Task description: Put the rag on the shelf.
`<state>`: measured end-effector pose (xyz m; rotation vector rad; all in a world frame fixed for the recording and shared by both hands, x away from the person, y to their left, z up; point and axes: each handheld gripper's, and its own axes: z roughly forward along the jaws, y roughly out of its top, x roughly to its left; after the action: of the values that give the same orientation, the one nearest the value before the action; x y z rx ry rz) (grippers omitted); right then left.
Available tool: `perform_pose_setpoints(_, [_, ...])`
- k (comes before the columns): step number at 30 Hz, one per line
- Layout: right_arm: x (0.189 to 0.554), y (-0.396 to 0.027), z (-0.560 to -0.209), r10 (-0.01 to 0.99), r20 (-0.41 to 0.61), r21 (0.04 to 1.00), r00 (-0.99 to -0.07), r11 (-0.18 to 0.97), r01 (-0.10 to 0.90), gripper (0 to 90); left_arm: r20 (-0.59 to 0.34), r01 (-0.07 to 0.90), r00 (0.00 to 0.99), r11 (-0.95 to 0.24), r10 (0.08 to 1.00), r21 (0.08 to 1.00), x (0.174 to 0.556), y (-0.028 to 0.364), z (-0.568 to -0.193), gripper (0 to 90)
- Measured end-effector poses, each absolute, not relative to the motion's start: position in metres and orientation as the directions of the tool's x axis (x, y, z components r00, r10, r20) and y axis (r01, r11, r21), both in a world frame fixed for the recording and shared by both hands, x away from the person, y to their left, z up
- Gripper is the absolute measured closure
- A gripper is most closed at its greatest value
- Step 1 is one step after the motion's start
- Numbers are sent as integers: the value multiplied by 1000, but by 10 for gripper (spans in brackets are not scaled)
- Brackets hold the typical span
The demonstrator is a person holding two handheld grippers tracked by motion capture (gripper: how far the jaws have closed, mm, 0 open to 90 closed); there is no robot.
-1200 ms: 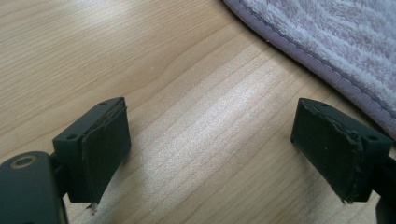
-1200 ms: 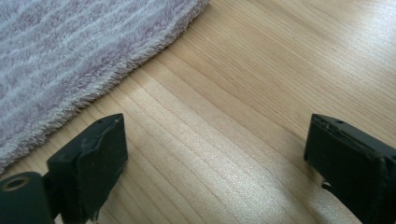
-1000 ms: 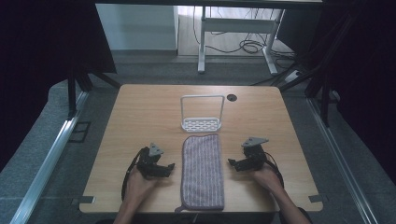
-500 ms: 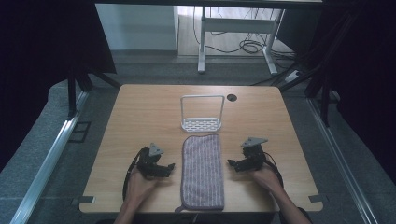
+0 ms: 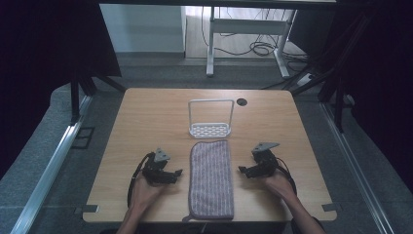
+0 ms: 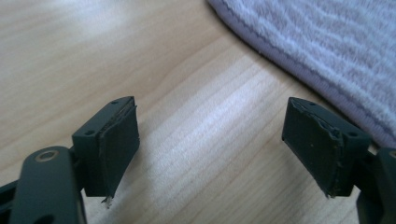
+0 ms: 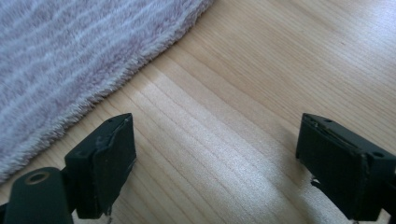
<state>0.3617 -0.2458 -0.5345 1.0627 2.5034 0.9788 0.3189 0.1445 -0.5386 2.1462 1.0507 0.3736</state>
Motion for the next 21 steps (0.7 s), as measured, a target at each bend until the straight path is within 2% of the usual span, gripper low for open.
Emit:
perform_pose_setpoints(14, [373, -240, -513, 707, 95, 688, -701, 463, 559, 141, -9, 525, 659, -452, 752, 722, 337, 129, -522, 234])
perform_pose_setpoints(17, [378, -230, -511, 695, 97, 686, -712, 472, 554, 205, -2, 509, 673, -462, 739, 727, 347, 120, -517, 259])
perform_pose_setpoints(20, [381, -225, -510, 692, 95, 684, -716, 477, 552, 227, 10, 501, 681, -476, 732, 723, 354, 115, -515, 290])
perform_pose_setpoints(21, [384, -220, -509, 679, 106, 684, -726, 480, 549, 271, 4, 498, 688, -476, 725, 725, 358, 113, -514, 303])
